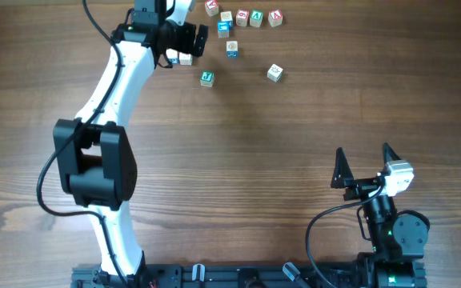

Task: Form a horizontal line
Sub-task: 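Reach the left gripper forward to a white block near the cluster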

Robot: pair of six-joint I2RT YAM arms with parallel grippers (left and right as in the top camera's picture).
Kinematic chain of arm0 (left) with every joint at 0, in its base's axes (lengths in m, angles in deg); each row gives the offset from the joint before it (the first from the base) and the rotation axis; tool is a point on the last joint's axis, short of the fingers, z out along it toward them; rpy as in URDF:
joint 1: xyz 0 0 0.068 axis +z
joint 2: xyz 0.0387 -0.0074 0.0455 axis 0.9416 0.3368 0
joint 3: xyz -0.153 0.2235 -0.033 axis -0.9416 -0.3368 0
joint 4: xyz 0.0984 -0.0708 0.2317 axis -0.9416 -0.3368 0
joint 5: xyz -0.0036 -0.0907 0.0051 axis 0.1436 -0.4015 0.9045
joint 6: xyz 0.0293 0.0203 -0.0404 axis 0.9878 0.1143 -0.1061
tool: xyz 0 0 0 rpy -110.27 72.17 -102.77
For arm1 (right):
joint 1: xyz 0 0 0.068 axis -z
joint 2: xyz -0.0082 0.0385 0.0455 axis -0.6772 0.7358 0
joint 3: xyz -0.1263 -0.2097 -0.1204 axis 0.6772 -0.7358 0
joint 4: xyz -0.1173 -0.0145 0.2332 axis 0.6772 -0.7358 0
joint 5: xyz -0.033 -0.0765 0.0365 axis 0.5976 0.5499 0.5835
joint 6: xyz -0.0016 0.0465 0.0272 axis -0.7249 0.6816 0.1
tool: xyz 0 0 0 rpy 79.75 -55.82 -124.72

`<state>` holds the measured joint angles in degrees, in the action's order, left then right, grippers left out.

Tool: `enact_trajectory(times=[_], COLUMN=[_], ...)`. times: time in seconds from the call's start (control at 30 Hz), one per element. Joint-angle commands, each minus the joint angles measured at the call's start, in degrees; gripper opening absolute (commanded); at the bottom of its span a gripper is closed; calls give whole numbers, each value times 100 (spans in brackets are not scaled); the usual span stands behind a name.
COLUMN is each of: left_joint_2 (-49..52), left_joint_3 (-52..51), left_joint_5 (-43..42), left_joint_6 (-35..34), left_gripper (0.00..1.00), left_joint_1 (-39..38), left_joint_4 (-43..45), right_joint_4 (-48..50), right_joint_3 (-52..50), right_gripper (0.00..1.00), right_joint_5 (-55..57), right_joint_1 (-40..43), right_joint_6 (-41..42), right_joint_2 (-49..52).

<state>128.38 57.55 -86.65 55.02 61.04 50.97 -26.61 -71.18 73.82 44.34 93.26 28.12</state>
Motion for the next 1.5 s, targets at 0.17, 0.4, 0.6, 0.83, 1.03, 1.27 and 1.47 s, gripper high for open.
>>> enact_trajectory(times=[0.17,0.4,0.6,0.83,1.03,1.27,1.47], left_joint_2=[942,1471,1740,1759,1759,1762,1762], left_joint_3=[94,94,94,94,94,94,94], left_joint_5=[-92,-87,-144,-374,-424,-461,-459], left_joint_6=[136,133,90,90,92,90,90], left_gripper=[100,96,91,86,78,72,73], left_joint_1=[55,170,426,457,452,437,308], left_joint_4=[1014,1357,1528,1611,1613,1727,1958], right_joint_4=[17,17,17,17,17,17,17], right_joint_3=[-4,-4,-4,-4,-4,-4,-4], right_gripper=[100,100,100,100,100,100,100], right_joint_5=[55,55,55,55,55,55,55], right_joint_1=[39,39,39,39,39,39,39], right_joint_6=[98,94,98,96,96,96,96], right_joint_2=[-35,-35,-35,-35,-35,-35,-35])
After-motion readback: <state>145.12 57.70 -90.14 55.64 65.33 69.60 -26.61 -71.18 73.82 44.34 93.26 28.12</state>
